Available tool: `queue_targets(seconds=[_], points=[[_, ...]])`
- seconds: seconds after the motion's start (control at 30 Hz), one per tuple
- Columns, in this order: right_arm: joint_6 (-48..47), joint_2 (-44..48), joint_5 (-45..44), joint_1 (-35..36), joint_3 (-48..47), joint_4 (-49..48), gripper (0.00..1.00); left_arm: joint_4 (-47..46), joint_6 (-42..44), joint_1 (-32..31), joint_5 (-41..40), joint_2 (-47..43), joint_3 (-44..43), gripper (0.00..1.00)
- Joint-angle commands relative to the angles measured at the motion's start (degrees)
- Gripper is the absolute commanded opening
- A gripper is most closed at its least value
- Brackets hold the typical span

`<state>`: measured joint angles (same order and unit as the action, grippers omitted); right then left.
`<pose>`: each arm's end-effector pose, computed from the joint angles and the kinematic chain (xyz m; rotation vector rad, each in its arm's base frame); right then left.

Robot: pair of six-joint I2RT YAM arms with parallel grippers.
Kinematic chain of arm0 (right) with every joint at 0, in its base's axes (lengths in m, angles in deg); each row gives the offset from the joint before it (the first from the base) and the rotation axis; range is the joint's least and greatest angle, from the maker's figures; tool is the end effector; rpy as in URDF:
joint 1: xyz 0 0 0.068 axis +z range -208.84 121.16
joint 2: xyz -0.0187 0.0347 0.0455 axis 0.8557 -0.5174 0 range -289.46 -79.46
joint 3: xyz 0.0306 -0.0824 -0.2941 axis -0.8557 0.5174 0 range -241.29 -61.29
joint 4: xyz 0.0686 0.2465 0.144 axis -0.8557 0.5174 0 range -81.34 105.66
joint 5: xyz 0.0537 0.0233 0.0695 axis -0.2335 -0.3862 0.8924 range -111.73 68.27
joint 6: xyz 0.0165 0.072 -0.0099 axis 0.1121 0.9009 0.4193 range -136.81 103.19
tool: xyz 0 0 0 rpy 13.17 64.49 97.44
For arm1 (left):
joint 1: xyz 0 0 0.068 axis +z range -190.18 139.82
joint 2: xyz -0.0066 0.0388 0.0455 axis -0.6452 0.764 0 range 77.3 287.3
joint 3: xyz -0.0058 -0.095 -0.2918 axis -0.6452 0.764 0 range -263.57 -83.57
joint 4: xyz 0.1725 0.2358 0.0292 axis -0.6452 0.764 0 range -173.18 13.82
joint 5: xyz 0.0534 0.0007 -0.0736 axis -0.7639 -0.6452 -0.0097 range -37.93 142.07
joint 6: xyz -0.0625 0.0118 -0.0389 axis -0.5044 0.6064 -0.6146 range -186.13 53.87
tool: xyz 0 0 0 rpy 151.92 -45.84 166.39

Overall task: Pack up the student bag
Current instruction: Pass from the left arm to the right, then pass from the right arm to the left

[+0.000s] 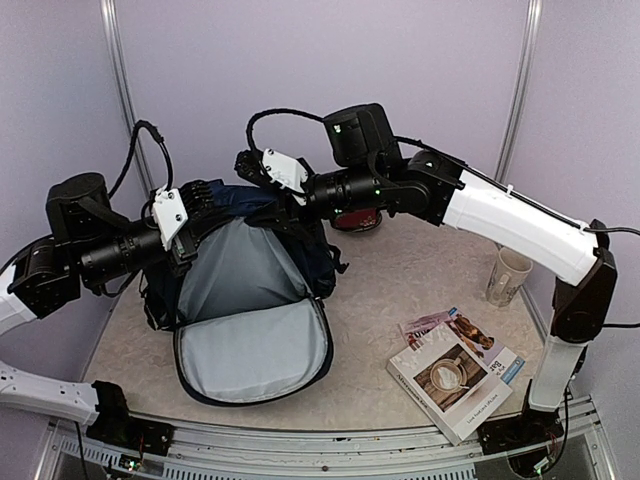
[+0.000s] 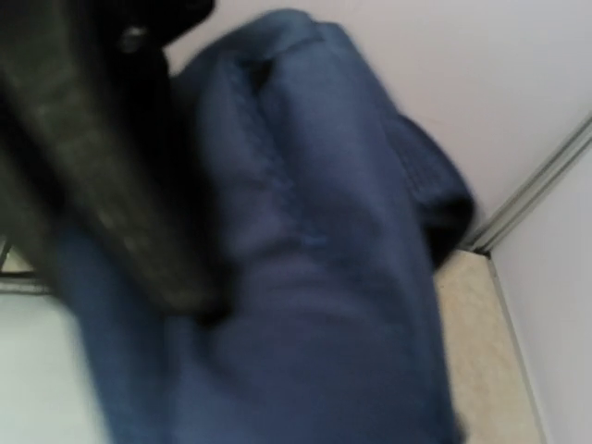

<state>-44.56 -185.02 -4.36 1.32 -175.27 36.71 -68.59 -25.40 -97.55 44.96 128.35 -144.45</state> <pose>0.2292 0.4373 0.4569 -1.4994 1.2536 0.6674 0.1317 -0.1915 0.4416 1.1857 1.1539 -0.1183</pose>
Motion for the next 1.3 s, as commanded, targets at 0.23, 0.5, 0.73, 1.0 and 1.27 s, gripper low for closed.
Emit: queue_targets(seconds=[0.23, 0.5, 0.73, 1.0, 1.27], points=[[17.71, -0.17, -8.24, -1.18, 0.91, -8.33, 0.0, -13.71, -20.5, -0.11, -15.15, -3.66, -2.66, 0.88], [43.7, 0.59, -10.24, -10.52, 6.0, -29.13, 0.0, -10.56, -30.26, -0.03, -27.67, -3.17, -5.48, 0.89], [48.37, 1.49, -19.75, -11.32, 15.57, -42.73, 0.0, -9.15, -47.42, 0.22, -29.34, -6.64, 2.24, 0.89], [49.43, -0.3, -18.09, -10.91, 18.9, -48.0, 0.0, -9.47, -61.19, 7.81, -33.07, -9.5, 14.77, 0.99], [48.46, -0.92, -17.1, -10.02, 19.41, -49.59, 0.0, -7.36, -67.82, 28.27, -18.06, -9.52, 18.38, 0.99]])
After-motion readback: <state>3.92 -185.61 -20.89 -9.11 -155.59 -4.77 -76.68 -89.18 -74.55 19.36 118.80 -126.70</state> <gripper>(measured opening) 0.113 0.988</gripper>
